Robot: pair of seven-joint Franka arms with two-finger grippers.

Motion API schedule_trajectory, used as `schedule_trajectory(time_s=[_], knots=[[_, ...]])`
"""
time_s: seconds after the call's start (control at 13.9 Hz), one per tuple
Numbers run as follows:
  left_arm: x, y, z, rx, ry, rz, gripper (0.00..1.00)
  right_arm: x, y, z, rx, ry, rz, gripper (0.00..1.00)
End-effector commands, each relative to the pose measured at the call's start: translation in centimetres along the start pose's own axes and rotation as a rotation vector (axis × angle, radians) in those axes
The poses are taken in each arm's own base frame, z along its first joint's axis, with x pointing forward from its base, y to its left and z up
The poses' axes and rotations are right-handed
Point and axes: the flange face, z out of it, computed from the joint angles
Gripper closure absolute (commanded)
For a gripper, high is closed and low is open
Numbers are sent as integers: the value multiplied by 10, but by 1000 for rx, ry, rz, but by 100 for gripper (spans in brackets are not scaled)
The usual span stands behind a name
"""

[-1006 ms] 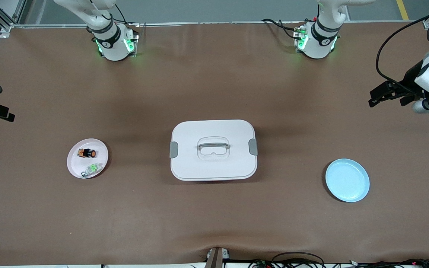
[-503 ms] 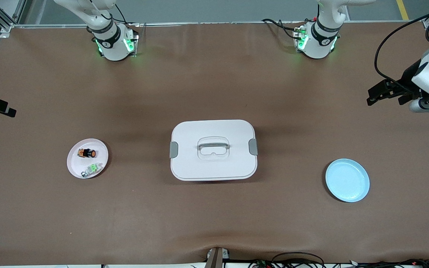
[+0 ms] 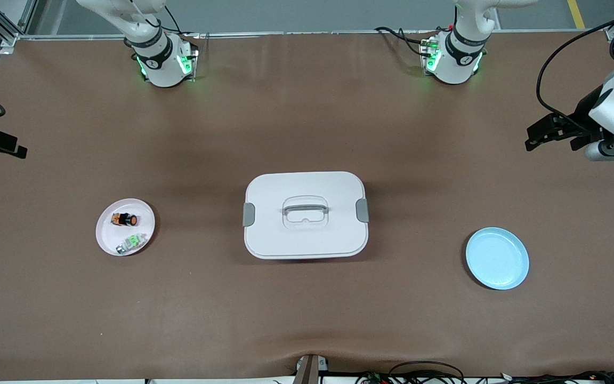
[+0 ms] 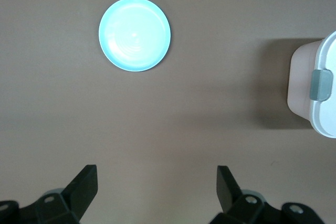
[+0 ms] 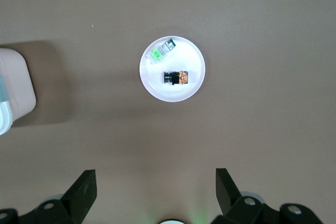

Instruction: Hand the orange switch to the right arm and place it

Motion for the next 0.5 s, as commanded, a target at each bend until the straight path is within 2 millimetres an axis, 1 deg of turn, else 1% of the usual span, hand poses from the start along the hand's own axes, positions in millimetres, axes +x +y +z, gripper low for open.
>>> schedule_trajectory(time_s=[0.0,0.07,0.14,0.29,0.43], knots=[[1,-2,-5,18,-5,16,0,-10,-10,-11,13,4,14,0],[1,-1,-3,19,-9,17,0,-18,-3,-19,69,12,19,0],[1,-2,-3,18,-9,16,0,-24,4,-20,89,11,28,0],[1,-2,-4,18,-7,17,0,-26,2,-19,74,12,21,0],[1,-2,-3,18,-9,16,0,-26,-12,-16,14,9,-3,0]])
